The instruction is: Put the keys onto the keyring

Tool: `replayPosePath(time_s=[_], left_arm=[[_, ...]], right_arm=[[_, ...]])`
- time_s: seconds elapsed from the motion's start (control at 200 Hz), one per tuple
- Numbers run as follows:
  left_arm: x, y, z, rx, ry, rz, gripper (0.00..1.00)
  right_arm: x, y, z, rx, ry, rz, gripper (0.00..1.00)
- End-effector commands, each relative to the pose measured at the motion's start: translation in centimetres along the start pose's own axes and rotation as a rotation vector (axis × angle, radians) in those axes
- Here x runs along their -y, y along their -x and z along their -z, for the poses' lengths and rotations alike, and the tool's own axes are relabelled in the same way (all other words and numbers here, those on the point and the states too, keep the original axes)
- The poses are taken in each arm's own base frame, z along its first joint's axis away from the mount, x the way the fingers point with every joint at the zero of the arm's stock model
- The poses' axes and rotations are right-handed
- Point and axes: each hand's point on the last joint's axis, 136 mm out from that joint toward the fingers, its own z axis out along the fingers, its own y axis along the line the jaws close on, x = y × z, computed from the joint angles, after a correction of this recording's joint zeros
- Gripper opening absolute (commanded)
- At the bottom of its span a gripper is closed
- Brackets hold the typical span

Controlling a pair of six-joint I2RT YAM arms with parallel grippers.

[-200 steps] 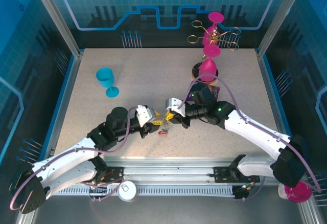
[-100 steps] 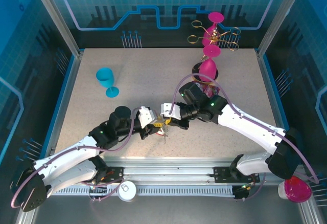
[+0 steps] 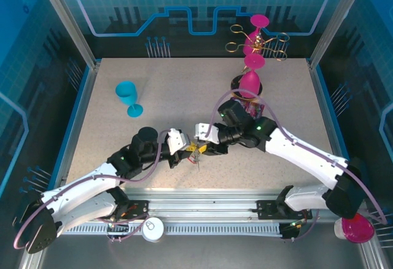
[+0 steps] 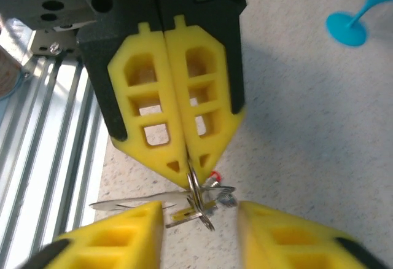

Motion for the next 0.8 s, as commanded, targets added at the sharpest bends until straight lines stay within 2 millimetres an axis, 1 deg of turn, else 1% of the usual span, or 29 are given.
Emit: replayPosePath(time_s=[0.0,0.08,0.11,0.12,0.14,0.26,0.4,0.485,0.55,0.635,0.705,0.795], left_arm=[[0.2,2.9,0.7,0.143,0.009,-0.040,0.00],[-0.1,3.1,0.9,0.189,0.030,-0.025,0.00],[-0.1,3.2,0.9,0.204,0.036,-0.022,0.00],[-0.1,3.2,0.9,0.206,0.037,-0.021,0.00],[-0.2,3.2,0.9,0.211,0.040,-0.016,0.00],[-0.2,3.1,1.0,0.223,0.045,-0.009,0.00],[-0.1,3.1,1.3,0.233,0.046,-0.014,0.00],[-0.1,3.1,1.4,0.241,0.051,-0.015,0.00],[0.0,3.0,1.4,0.243,0.049,-0.013,0.00],[0.0,3.1,1.5,0.246,0.045,-0.010,0.00],[0.0,3.0,1.5,0.245,0.045,-0.007,0.00],[0.0,3.1,1.5,0.247,0.043,-0.005,0.00]], right_arm=[[2.0,0.8,2.2,0.120,-0.119,-0.118,0.42],[2.4,0.3,2.9,0.167,-0.157,-0.183,0.44],[2.5,0.5,3.3,0.193,-0.175,-0.194,0.45],[2.3,-0.1,3.0,0.186,-0.173,-0.207,0.45],[2.2,-0.4,3.0,0.194,-0.176,-0.220,0.45],[1.3,-0.3,3.3,0.269,-0.171,-0.237,0.46],[1.5,-1.1,3.6,0.294,-0.231,-0.243,0.46],[1.6,-2.0,3.3,0.282,-0.259,-0.246,0.45],[1.3,-2.3,2.9,0.277,-0.243,-0.243,0.45],[0.7,-2.0,2.3,0.276,-0.203,-0.234,0.45],[0.1,-1.3,1.9,0.292,-0.163,-0.219,0.45],[-0.2,-0.3,1.4,0.323,-0.137,-0.208,0.46]])
